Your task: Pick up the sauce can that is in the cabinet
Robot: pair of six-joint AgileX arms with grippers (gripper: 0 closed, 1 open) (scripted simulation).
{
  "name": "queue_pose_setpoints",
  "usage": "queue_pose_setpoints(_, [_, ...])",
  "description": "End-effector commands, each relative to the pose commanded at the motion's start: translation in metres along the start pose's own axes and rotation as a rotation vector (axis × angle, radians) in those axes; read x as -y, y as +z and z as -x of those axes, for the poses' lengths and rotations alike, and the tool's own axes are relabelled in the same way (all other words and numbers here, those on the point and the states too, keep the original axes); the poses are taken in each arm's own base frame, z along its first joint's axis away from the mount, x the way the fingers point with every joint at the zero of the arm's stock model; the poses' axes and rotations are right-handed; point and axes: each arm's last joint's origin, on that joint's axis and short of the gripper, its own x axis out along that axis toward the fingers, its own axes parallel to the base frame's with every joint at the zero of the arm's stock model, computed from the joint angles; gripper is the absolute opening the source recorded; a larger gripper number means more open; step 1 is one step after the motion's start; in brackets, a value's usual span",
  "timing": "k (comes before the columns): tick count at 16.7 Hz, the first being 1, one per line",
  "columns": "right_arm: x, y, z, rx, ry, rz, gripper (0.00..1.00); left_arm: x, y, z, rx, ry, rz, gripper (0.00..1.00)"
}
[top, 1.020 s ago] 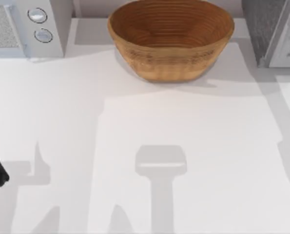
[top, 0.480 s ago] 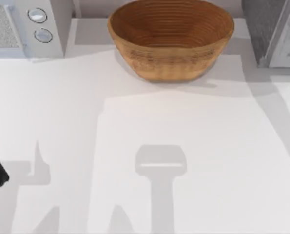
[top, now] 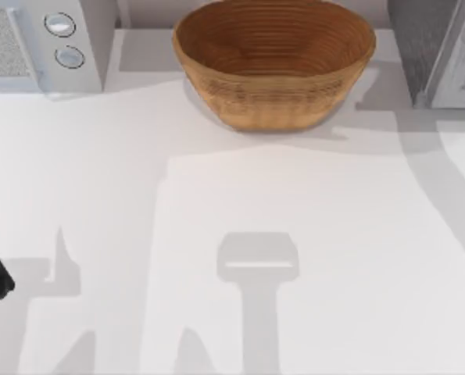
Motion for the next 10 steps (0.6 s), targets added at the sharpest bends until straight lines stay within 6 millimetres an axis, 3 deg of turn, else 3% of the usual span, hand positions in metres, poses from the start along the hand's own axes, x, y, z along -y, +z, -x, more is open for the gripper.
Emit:
queue_pose_setpoints(6, [0.012, -0.009, 0.021, 0.034, -0.003, -0.01, 0.0, 0.0, 0.0, 0.0, 0.0, 0.0, 0.0, 1.0])
queue_pose_setpoints(10, [0.028, -0.048, 0.046, 0.03, -0.008, -0.006, 0.0, 0.0, 0.0, 0.0, 0.0, 0.0, 0.0, 1.0])
